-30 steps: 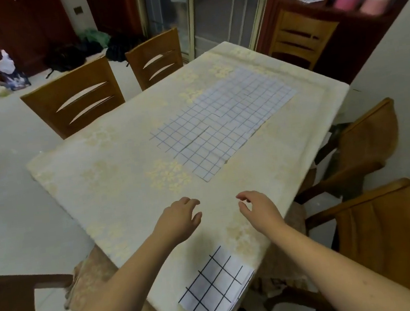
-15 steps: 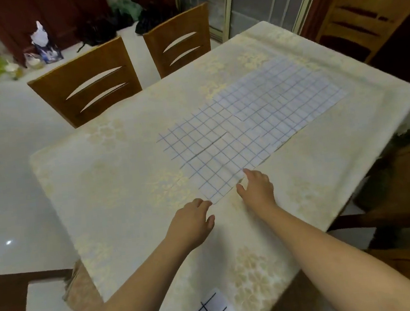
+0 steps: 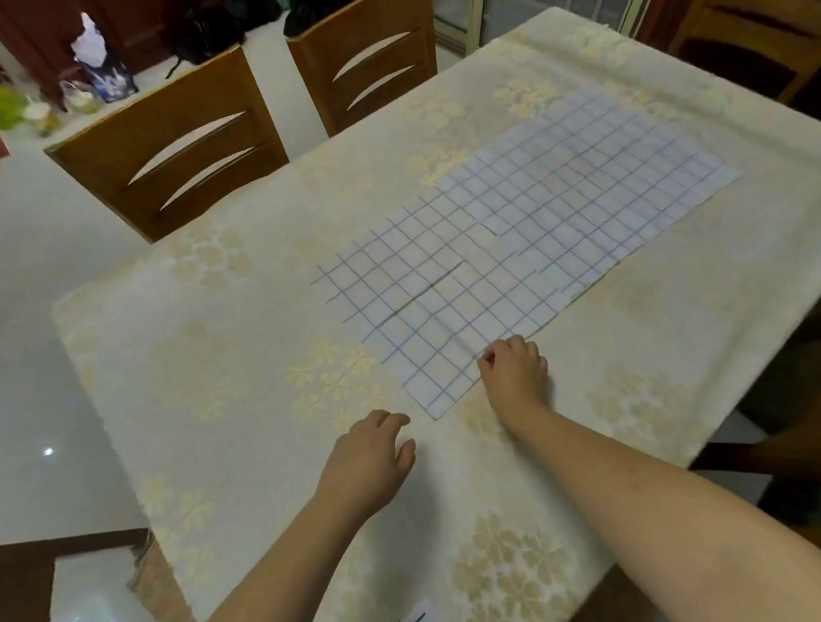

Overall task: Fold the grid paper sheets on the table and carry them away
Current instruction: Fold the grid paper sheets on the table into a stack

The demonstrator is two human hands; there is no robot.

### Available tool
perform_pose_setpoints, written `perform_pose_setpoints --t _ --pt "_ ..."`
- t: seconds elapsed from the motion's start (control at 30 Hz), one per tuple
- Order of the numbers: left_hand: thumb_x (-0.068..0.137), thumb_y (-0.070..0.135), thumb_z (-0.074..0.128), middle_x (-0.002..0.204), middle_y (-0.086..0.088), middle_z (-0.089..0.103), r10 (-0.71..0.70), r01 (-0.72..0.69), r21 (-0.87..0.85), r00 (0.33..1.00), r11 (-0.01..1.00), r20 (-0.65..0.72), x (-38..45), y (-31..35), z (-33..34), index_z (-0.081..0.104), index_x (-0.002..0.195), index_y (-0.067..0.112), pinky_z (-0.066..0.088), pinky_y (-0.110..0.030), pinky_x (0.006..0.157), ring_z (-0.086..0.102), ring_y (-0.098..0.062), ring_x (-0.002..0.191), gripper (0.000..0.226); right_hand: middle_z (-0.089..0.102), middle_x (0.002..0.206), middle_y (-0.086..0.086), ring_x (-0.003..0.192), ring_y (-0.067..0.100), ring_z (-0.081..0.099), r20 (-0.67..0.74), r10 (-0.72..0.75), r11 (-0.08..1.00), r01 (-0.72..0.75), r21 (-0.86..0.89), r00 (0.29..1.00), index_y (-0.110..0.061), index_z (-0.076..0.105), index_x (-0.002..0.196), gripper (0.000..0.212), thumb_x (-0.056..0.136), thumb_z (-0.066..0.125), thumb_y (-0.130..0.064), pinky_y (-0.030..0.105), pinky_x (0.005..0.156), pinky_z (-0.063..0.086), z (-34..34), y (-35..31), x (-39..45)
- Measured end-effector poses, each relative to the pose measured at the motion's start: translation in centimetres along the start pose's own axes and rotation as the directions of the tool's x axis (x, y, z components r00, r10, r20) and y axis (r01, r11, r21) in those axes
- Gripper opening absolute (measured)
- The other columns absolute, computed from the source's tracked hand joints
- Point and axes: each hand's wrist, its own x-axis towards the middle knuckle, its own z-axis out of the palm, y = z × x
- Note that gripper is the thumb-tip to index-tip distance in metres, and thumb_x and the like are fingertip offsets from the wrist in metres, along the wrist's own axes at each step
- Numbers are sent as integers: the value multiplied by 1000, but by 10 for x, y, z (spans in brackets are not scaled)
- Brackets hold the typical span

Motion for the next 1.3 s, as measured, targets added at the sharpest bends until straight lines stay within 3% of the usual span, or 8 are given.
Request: perform_pose_setpoints --t 0.5,0.63,0.73,0.8,1.03,1.13,1.2,1.3 --pt "103 39 33 126 1 61 -212 228 -478 973 849 87 -22 -16 18 55 129 17 38 -26 85 54 -12 102 41 59 102 -5 100 13 48 -17 -168 901 160 403 986 -18 60 94 11 94 56 -28 30 83 47 -24 -38 -61" --pt "101 45 35 120 -1 63 -317 319 -657 940 683 126 -36 -33 28 55 127 17 46 -40 98 61 -19 105 44 57 101 -7 102 12 48 22 -212 879 180 440 977 -18 60 95 11 95 55 -27 27 82 45 -22 -47 -101" --pt "101 44 40 107 -4 64 -357 374 -825 906 424 228 -51 -38 27 58 107 19 50 -37 85 64 -20 92 32 55 100 -9 100 12 49 45 -206 877 165 451 977 -19 60 95 10 94 56 -28 25 81 44 -19 -55 -135" --pt "101 44 40 110 -8 62 -351 390 -860 896 329 272 -63 -44 27 55 99 22 51 -38 84 64 -26 97 27 56 100 -10 100 12 52 55 -202 868 153 472 978 -19 61 94 10 93 57 -29 27 82 47 -17 -61 -157" --pt "101 47 39 122 -3 57 -270 406 -905 892 125 363 -93 -58 37 46 124 17 48 -38 93 62 -22 101 39 62 109 -15 100 0 60 148 -151 715 5 700 977 -21 63 97 10 92 61 -29 11 78 46 -27 -87 -215" --pt "101 51 33 110 -2 67 -177 416 -910 895 1 409 -101 -60 41 60 121 15 46 -32 82 60 -21 94 49 67 103 -13 98 5 63 209 -111 591 -104 800 972 -20 64 97 10 91 63 -28 25 89 52 -31 -94 -230" --pt "100 54 33 111 -6 69 -177 446 -887 869 -122 461 -107 -63 46 64 117 17 51 -34 84 62 -22 103 52 67 95 -9 93 12 65 265 -86 518 -184 835 961 -20 65 96 10 91 63 -28 34 90 55 -31 -97 -238" --pt "98 55 39 116 -7 70 -181 423 -879 868 -219 463 -114 -73 53 64 120 19 54 -35 77 64 -22 109 49 66 94 -5 88 13 64 293 -94 512 -206 834 952 -18 64 97 11 91 63 -27 35 87 57 -28 -98 -250"
